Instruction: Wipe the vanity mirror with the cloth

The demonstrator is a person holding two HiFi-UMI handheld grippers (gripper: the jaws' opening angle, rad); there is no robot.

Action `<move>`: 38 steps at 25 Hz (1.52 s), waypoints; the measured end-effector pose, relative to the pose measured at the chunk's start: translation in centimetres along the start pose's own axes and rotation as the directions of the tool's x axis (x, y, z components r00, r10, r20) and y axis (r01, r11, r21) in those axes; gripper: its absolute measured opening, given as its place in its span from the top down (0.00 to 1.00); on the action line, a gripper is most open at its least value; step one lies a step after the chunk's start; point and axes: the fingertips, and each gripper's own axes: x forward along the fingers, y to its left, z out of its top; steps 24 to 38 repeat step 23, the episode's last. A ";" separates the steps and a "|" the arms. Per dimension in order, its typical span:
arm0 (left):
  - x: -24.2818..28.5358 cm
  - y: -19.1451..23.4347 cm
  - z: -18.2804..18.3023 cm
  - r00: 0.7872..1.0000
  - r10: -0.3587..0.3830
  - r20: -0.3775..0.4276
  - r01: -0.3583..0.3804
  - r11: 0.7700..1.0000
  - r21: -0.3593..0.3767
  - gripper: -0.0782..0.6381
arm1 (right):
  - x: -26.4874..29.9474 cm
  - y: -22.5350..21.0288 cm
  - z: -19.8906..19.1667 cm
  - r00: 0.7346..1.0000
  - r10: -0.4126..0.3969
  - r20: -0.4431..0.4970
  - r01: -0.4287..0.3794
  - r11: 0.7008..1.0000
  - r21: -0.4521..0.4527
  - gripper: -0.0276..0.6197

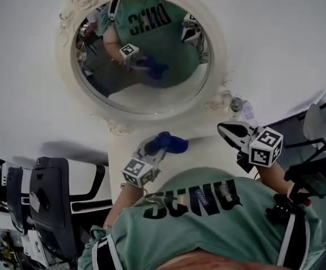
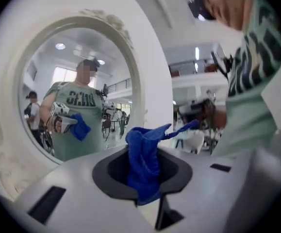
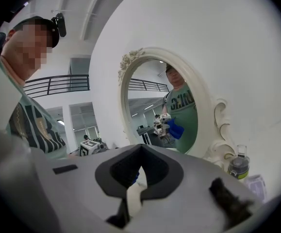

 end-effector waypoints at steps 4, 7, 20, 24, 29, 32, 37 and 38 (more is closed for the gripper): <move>-2.6 -0.1 0.7 0.983 0.020 0.184 0.026 0.970 -0.244 0.78 | 1.7 0.3 0.6 0.999 0.016 -0.039 -0.018 0.999 -0.044 0.95; -3.6 0.7 1.4 0.967 0.042 0.252 0.043 0.946 -0.323 0.78 | 2.5 0.7 0.4 0.998 0.022 -0.056 -0.025 0.998 -0.060 0.95; -5.6 1.6 3.2 0.926 0.070 0.370 0.091 0.912 -0.400 0.78 | 1.9 0.9 -0.4 0.997 -0.029 -0.072 0.024 0.997 -0.077 0.95; -5.9 1.5 3.6 0.920 0.069 0.385 0.100 0.910 -0.402 0.78 | 1.9 1.2 -0.2 0.996 -0.031 -0.080 0.024 0.995 -0.092 0.95; -5.9 1.5 3.6 0.920 0.069 0.385 0.100 0.910 -0.402 0.78 | 1.9 1.2 -0.2 0.996 -0.031 -0.080 0.024 0.995 -0.092 0.95; -5.9 1.5 3.6 0.920 0.069 0.385 0.100 0.910 -0.402 0.78 | 1.9 1.2 -0.2 0.996 -0.031 -0.080 0.024 0.995 -0.092 0.95; -5.9 1.5 3.6 0.920 0.069 0.385 0.100 0.910 -0.402 0.78 | 1.9 1.2 -0.2 0.996 -0.031 -0.080 0.024 0.995 -0.092 0.95; -5.9 1.5 3.6 0.920 0.069 0.385 0.100 0.910 -0.402 0.78 | 1.9 1.2 -0.2 0.996 -0.031 -0.080 0.024 0.995 -0.092 0.95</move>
